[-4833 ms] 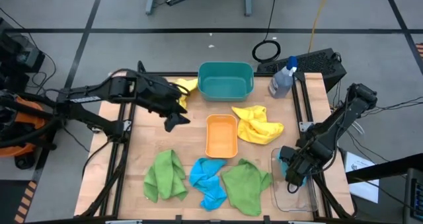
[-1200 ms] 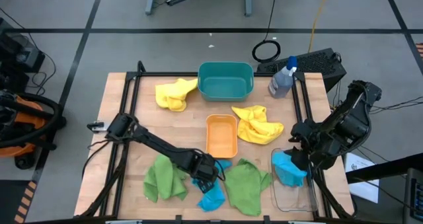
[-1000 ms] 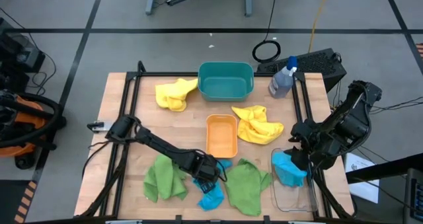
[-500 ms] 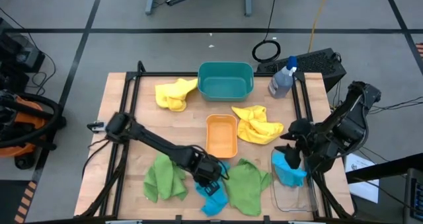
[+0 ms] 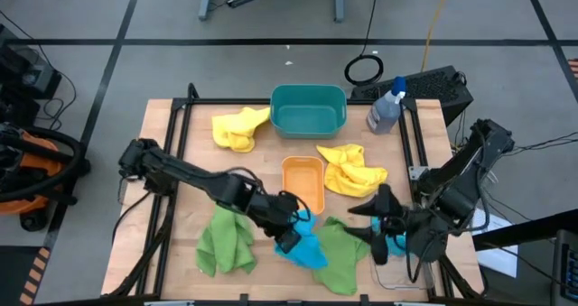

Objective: Sort microfiber towel by color & place in baskets
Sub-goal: Put the blue microfiber towel into the transparent bin

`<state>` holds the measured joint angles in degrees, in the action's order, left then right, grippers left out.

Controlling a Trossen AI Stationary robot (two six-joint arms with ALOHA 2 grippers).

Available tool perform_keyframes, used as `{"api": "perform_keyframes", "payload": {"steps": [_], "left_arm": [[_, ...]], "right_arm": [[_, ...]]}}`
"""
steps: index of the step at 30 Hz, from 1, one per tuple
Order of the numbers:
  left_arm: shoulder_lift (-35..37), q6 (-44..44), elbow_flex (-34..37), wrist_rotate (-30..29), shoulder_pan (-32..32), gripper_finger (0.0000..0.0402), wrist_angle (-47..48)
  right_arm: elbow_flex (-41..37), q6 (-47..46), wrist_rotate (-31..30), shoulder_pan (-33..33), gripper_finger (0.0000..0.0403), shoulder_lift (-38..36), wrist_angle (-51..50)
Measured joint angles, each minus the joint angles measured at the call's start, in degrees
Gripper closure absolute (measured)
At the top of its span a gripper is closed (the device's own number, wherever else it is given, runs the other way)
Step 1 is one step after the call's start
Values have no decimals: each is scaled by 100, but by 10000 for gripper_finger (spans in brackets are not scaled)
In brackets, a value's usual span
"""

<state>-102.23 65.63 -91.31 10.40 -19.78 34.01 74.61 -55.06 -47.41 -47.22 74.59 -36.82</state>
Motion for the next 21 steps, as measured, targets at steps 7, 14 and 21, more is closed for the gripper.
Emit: {"api": "perform_keyframes", "payload": {"steps": [7, 14, 21], "left_arm": [[330, -99, -2, -128, 243, 388, -1011], [401, -348, -2, -234, 368, 388, -1709], [399, -658, -2, -318, 368, 388, -1994]], "right_arm": [[0, 1566, -23, 249, 123, 444, 2689], [464, 2025, 357, 451, 35, 465, 3186], [1796, 1600, 411, 468, 7, 598, 372]]}}
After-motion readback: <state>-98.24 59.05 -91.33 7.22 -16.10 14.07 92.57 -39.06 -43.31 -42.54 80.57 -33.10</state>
